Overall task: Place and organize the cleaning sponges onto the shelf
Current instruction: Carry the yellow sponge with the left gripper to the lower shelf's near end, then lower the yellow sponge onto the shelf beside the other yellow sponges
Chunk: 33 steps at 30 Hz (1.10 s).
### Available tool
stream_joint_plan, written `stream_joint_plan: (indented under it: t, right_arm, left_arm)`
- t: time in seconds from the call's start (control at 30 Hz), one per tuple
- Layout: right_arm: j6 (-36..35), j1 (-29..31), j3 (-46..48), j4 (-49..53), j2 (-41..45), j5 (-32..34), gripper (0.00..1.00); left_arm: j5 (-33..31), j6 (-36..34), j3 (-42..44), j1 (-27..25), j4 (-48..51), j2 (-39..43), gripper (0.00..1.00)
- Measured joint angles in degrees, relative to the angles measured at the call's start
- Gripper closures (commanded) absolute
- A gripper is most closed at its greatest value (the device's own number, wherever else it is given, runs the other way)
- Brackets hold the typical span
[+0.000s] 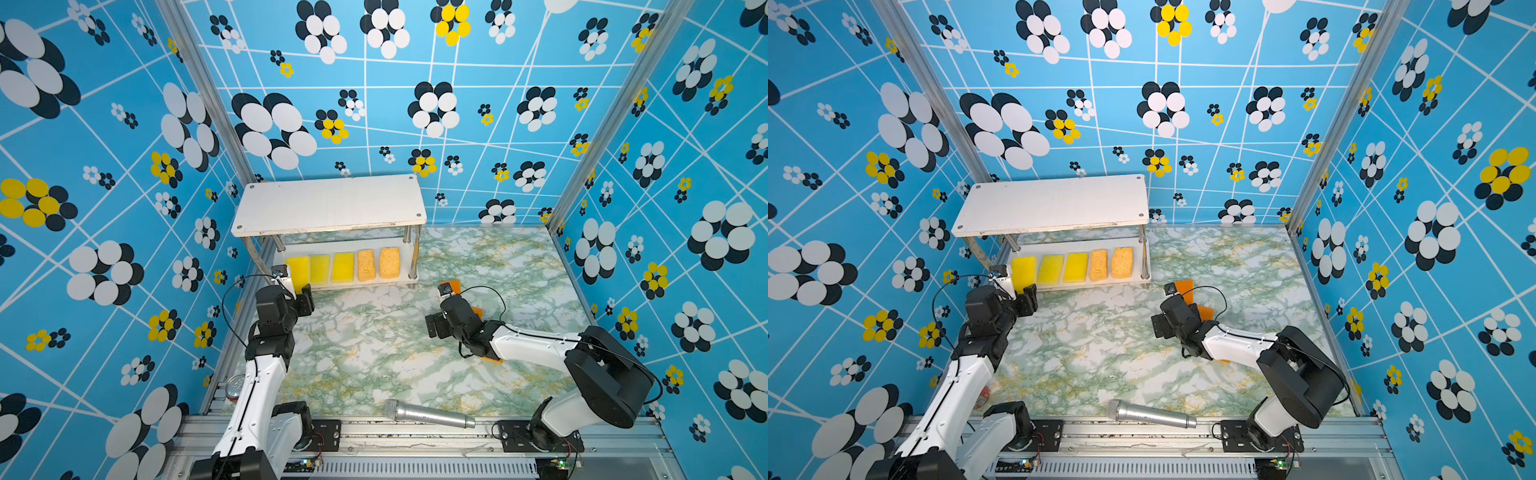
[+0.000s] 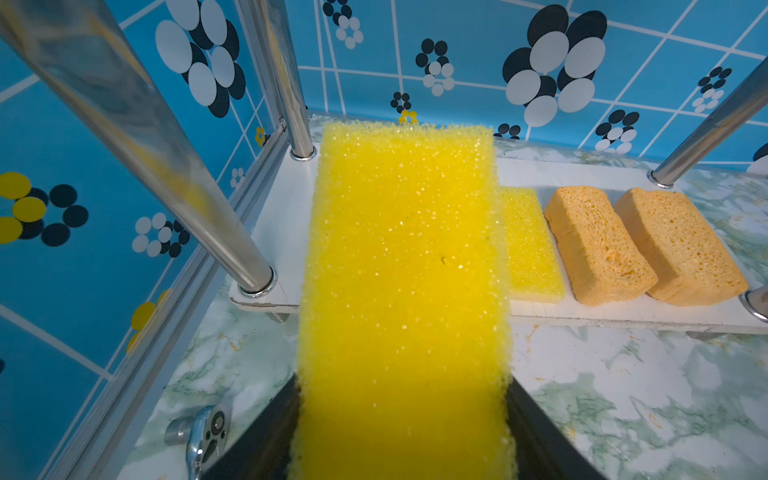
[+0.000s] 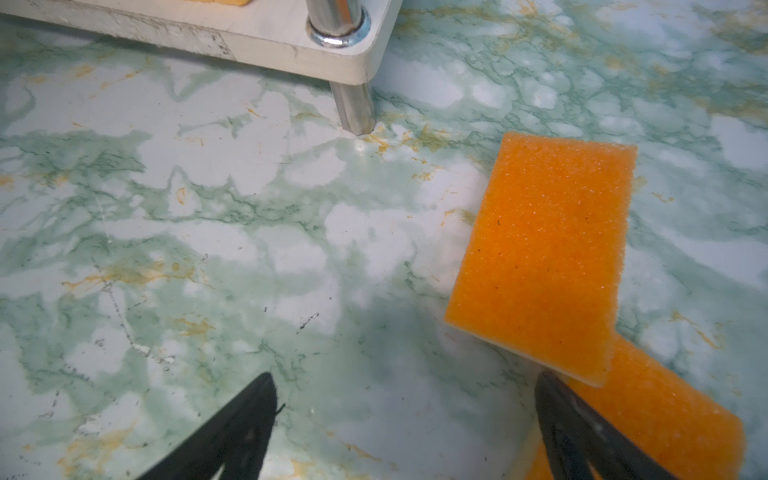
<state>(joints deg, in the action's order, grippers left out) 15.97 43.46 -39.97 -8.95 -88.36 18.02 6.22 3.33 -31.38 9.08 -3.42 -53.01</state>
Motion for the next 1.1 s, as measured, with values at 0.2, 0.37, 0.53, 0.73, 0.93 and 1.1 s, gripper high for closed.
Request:
stream_joint_plan:
  t: [0.2, 0.37, 0.53, 0.73, 0.93, 1.1]
  right_arm:
    - [0.22, 0.00, 0.00, -0.70, -0.55, -0.66, 0.01]
    - [0.20, 0.00, 0.00, -0.76, -0.55, -0.63, 0.01]
    - [0.20, 0.00, 0.07, -0.76, -0.55, -0.61, 0.01]
    - [0.20, 0.00, 0.11, -0.94, -0.55, -0.61, 0.01]
    - [0.15, 0.00, 0.09, -0.94, -0.55, -0.61, 0.01]
    - [0.15, 0.00, 0.07, -0.94, -0.55, -0.59, 0.01]
  left_arm:
    - [2.69, -0.59, -0.02, 0.72, -2.86, -3.41, 0.37]
    - [2.75, -1.51, -0.02, 0.90, -4.04, -6.32, 0.37]
    - [0.48, -2.69, -0.02, 1.11, -6.25, -8.37, 0.37]
    - [-2.54, -4.98, -0.52, 1.68, -7.98, -11.47, 0.37]
    - [-2.54, -6.40, -2.23, 3.65, -9.07, -16.20, 0.36]
    - [-0.79, -6.40, -3.39, 4.94, -10.43, -19.69, 0.36]
